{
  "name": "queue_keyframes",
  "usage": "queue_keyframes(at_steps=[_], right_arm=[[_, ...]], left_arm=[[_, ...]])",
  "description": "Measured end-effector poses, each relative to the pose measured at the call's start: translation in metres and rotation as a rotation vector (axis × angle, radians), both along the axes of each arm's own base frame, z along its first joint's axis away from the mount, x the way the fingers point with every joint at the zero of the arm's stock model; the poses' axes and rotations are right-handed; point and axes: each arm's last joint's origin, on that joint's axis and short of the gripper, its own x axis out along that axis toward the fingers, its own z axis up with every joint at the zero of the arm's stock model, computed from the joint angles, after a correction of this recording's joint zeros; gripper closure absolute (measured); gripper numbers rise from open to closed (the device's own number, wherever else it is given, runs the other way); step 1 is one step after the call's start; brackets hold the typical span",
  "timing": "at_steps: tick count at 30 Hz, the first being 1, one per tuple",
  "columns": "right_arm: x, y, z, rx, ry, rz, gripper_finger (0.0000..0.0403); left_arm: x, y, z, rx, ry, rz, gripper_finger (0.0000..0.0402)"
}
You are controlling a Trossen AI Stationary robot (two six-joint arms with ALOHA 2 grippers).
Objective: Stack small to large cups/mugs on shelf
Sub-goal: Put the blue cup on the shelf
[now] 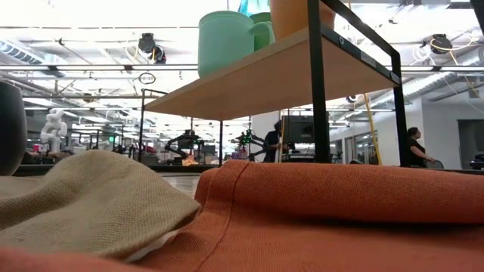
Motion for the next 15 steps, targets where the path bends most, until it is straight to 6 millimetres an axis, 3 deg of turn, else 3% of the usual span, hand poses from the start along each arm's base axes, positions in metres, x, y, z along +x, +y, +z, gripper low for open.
queue_keyframes(at_steps=[6,15], right_arm=[[0.004,-0.002,-0.007,-0.005,0.036,0.016,0.0403],[0.023,-0.008,-0.033,-0.005,0.149,0.056,0.0403]], left_arm=[[0.000,0.001,-0.002,-0.049,-0.012,-0.001,0.0392],[0.000,0.000,-0.003,-0.065,-0.007,-0.022,0.0392]])
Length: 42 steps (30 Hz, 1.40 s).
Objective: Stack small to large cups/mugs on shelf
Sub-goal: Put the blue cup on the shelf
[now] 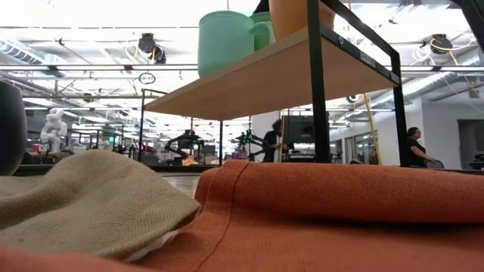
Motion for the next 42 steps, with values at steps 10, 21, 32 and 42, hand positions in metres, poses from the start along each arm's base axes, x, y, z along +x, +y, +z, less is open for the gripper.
queue_keyframes(at_steps=[10,21,32,42], right_arm=[[0.002,-0.006,0.002,-0.058,-0.033,0.010,0.0403],[0.014,-0.004,-0.016,-0.060,0.052,0.058,0.0403],[0.024,-0.001,-0.024,-0.069,0.062,0.081,0.0403],[0.027,0.003,-0.023,-0.080,0.042,0.101,0.0403]], left_arm=[[0.000,0.000,-0.001,0.007,0.010,-0.007,0.0392],[0.000,0.000,-0.002,-0.001,0.009,-0.006,0.0392],[0.001,-0.002,-0.004,-0.018,0.011,-0.017,0.0392],[0.001,-0.002,-0.004,-0.019,0.011,-0.017,0.0392]])
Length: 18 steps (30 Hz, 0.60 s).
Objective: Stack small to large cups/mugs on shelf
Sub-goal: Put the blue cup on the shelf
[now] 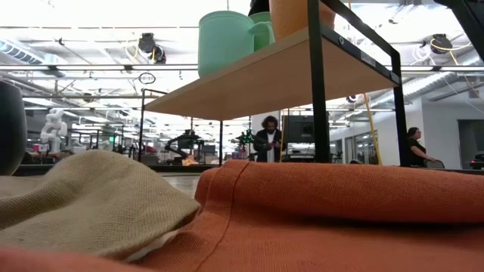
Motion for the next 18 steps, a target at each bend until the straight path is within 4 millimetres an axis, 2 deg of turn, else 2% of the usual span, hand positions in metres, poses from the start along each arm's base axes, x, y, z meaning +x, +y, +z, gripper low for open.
queue_keyframes(at_steps=[12,18], right_arm=[[0.0038,0.0002,-0.0029,0.022,-0.005,0.020,0.0402],[0.0039,0.0008,-0.0028,0.027,-0.006,0.018,0.0389]], left_arm=[[0.0000,0.0000,-0.0001,0.005,0.002,0.000,0.0392],[-0.0001,0.0000,-0.0001,0.010,0.005,-0.002,0.0392]])
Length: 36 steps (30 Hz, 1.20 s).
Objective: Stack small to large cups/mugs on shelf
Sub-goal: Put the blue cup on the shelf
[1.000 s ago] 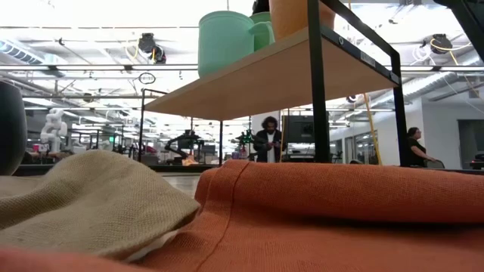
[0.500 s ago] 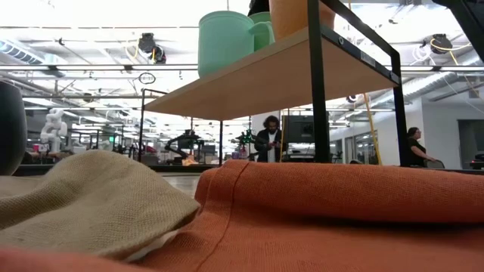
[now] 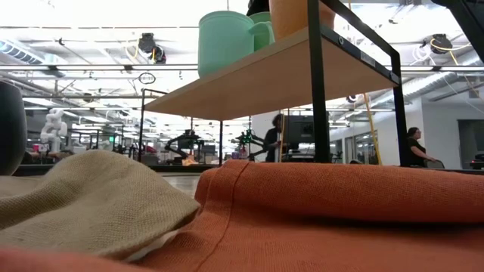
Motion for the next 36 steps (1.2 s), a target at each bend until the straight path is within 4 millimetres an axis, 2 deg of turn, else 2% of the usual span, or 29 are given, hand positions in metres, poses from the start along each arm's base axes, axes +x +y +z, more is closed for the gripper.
queue_keyframes(at_steps=[18,21,28,36], right_arm=[[0.000,-0.001,0.000,-0.033,-0.004,0.005,0.0384],[0.001,-0.003,-0.004,-0.079,0.021,-0.016,0.0376],[0.005,-0.003,-0.025,-0.063,0.093,-0.018,0.0341],[0.012,0.004,-0.019,-0.089,0.006,0.006,0.0325]], left_arm=[[0.000,0.000,0.000,-0.007,-0.003,0.001,0.0392],[0.000,0.000,0.000,-0.008,-0.003,0.001,0.0392],[0.000,0.000,0.000,-0.007,-0.003,0.000,0.0392],[0.000,0.000,0.000,-0.008,-0.003,0.000,0.0392]])
